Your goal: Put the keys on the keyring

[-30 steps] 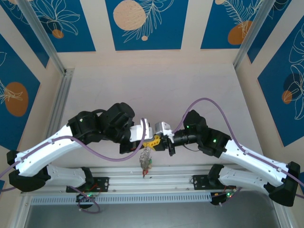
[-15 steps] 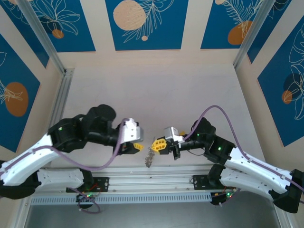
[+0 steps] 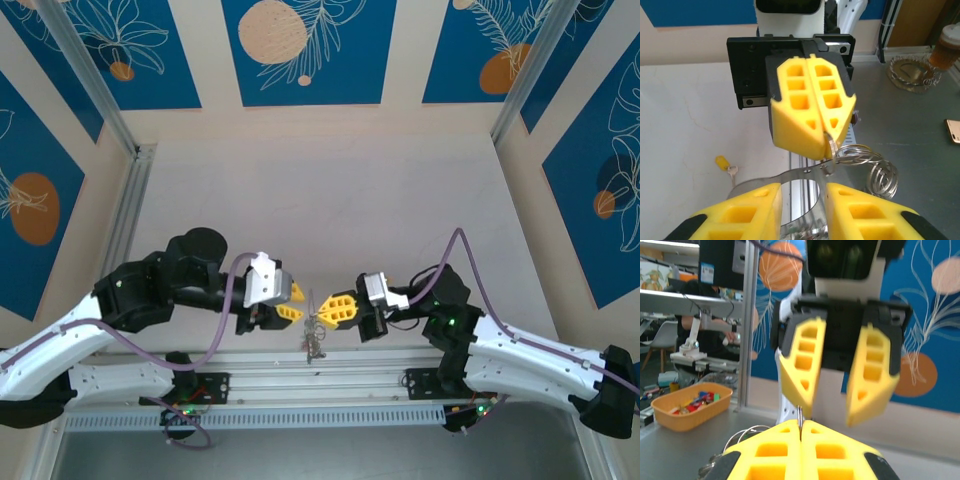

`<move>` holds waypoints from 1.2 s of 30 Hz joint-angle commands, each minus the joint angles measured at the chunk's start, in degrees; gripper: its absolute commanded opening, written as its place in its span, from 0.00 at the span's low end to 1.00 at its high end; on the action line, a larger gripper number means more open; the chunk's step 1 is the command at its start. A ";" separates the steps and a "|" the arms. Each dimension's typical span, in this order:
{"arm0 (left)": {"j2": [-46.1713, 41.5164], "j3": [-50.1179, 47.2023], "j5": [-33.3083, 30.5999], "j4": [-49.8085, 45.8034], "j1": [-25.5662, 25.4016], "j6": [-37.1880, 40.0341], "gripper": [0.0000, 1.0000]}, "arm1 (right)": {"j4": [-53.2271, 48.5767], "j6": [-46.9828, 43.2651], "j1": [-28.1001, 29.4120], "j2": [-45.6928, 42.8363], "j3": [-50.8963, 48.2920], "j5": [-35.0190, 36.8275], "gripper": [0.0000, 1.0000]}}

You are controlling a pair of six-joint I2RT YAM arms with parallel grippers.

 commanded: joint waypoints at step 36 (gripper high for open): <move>-1.00 -3.11 7.46 17.16 -0.92 -1.30 0.25 | 18.38 4.00 1.82 1.07 -1.03 7.22 0.00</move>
